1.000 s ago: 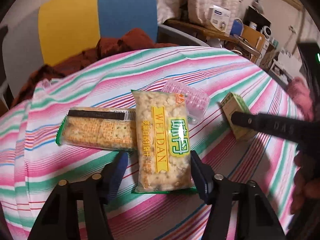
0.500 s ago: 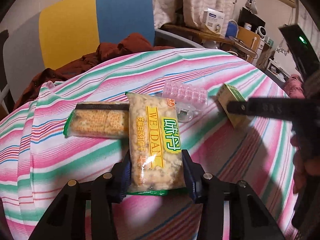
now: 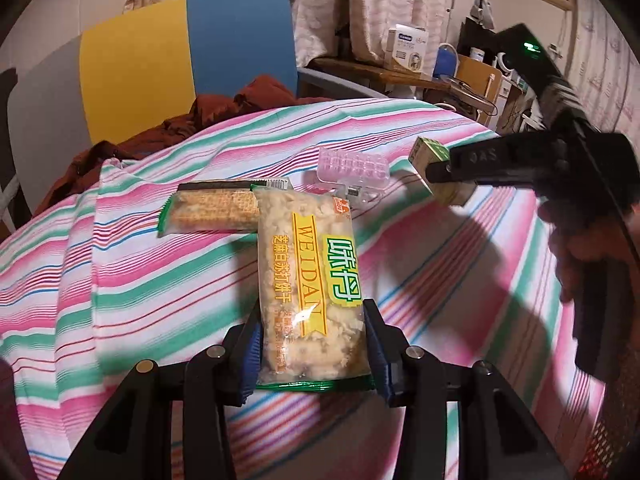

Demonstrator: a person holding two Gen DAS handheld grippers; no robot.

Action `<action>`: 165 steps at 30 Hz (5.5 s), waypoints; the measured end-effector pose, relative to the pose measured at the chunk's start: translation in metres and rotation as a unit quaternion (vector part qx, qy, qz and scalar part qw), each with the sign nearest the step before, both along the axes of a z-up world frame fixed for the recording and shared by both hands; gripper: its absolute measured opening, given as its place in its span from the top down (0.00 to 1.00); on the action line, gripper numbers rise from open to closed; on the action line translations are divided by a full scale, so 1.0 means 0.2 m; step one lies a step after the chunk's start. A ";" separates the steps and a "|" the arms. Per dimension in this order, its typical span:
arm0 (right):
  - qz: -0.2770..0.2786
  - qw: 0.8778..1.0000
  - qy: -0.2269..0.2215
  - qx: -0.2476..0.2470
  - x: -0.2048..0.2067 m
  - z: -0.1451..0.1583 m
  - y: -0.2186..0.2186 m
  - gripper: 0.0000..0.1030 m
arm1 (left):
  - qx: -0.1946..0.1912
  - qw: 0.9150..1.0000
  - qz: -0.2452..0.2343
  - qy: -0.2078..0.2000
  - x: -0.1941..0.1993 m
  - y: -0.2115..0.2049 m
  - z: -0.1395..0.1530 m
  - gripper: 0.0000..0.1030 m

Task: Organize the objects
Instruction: 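Grasp the green herbal box with the right gripper while the left gripper grasps the WEIDAN packet, then lift the green box and WEIDAN packet and carry them to the gold tray, then lower both items into the gold tray and open both grippers, then move both grippers back from the tray to the cracker sleeve and hair roller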

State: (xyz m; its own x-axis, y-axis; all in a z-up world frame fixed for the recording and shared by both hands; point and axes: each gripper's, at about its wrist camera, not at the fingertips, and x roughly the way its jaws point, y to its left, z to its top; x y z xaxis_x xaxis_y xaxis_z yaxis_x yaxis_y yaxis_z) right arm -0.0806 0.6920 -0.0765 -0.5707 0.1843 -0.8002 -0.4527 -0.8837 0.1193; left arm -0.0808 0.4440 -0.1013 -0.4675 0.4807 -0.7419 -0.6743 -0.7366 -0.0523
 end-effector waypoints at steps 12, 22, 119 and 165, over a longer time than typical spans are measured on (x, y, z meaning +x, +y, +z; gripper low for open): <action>-0.024 0.999 0.024 0.038 0.06 0.07 -0.02 0.70 | 0.013 1.000 0.006 -0.018 0.18 -0.27 0.00 0.56; 0.021 1.000 0.021 -0.003 0.15 0.13 -0.20 0.70 | 0.022 0.999 0.005 -0.029 0.27 -0.44 0.00 0.56; 0.398 0.902 -0.010 -0.168 0.53 0.26 -2.27 0.56 | 0.060 0.995 -0.009 -0.085 0.32 -2.21 0.43 0.36; 0.193 0.977 0.001 -0.088 0.42 0.28 -1.34 0.50 | 0.172 0.976 0.012 -0.131 0.36 -1.31 0.45 0.34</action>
State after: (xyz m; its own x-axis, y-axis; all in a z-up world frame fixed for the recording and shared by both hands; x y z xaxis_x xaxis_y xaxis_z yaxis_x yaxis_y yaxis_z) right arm 0.0027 0.4247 -0.0203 -0.5728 -0.1853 -0.7985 -0.0883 -0.9545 0.2848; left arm -0.0084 0.1824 -0.0118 -0.2986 0.7131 -0.6343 -0.5872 -0.6612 -0.4669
